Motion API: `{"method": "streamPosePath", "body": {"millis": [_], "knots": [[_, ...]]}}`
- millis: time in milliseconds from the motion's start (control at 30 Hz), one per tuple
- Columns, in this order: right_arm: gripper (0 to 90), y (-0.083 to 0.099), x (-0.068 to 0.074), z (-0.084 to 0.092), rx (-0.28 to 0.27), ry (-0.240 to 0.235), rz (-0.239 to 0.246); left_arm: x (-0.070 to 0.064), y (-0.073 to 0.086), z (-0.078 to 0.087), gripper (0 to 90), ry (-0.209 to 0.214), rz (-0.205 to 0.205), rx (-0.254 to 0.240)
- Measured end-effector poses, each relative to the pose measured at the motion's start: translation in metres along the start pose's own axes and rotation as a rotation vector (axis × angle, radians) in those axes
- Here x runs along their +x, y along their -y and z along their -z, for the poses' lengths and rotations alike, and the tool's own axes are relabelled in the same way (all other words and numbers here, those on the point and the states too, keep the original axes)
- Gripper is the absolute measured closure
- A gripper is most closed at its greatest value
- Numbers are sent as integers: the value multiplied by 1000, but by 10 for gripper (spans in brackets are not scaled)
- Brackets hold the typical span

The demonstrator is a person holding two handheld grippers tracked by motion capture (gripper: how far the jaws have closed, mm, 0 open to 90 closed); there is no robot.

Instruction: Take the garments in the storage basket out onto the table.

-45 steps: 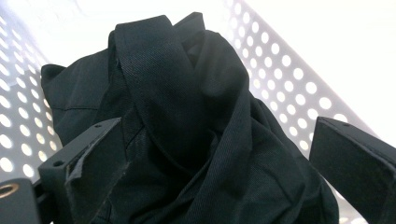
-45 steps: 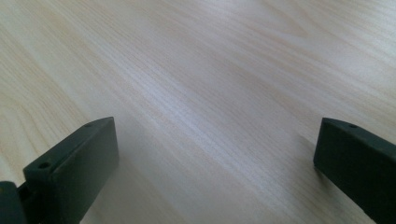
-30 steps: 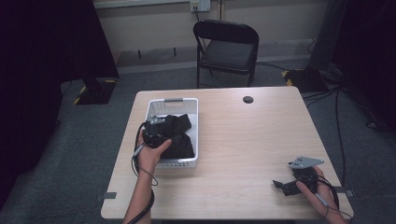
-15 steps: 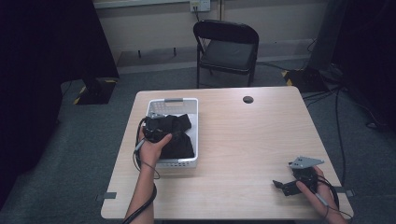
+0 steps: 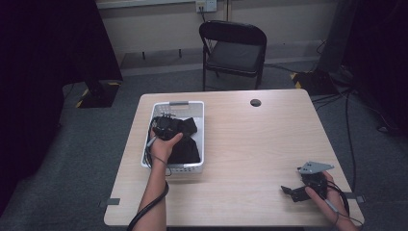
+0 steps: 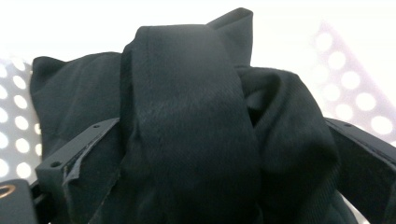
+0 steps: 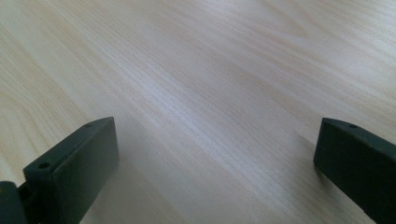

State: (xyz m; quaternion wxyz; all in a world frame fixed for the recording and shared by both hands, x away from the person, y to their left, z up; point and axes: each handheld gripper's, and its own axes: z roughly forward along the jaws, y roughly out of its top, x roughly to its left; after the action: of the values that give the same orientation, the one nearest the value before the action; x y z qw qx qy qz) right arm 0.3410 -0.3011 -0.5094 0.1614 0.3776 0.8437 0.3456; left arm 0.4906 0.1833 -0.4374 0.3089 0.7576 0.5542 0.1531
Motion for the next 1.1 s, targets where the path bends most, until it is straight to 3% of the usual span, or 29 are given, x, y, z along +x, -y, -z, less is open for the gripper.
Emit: {"method": "streamPosePath", "body": {"millis": [167, 267, 333, 367, 400, 433, 467, 533, 567, 633, 767, 1100], "knots": [[0, 0, 0, 0, 0, 0, 0, 0, -2, -14, 44, -18, 33, 41], [0, 0, 0, 0, 0, 0, 0, 1, -3, -18, 97, -26, 43, 46], [0, 0, 0, 0, 0, 0, 0, 1, -3, -19, 219, -30, 31, 51], [0, 0, 0, 0, 0, 0, 0, 1, -3, -19, 219, -41, 20, 53], [0, 0, 0, 0, 0, 0, 0, 2, -2, -20, 325, -44, 20, 53], [0, 0, 0, 0, 0, 0, 0, 2, -2, -20, 386, -44, 20, 53], [0, 0, 0, 0, 0, 0, 0, 3, -1, -19, 386, -49, 31, 44], [0, 0, 0, 0, 0, 0, 0, 3, 0, -18, 529, -52, 30, 27], [0, 0, 0, 0, 0, 0, 0, 2, 0, -16, 529, -58, 17, 19], [0, 0, 0, 0, 0, 0, 0, -3, -1, -11, 621, -73, -11, -4], [0, 0, 0, 0, 0, 0, 0, -8, -7, -2, 658, -101, -54, -27], [0, 0, 0, 0, 0, 0, 0, -9, -21, 27, 682, -98, -67, -85]]}}
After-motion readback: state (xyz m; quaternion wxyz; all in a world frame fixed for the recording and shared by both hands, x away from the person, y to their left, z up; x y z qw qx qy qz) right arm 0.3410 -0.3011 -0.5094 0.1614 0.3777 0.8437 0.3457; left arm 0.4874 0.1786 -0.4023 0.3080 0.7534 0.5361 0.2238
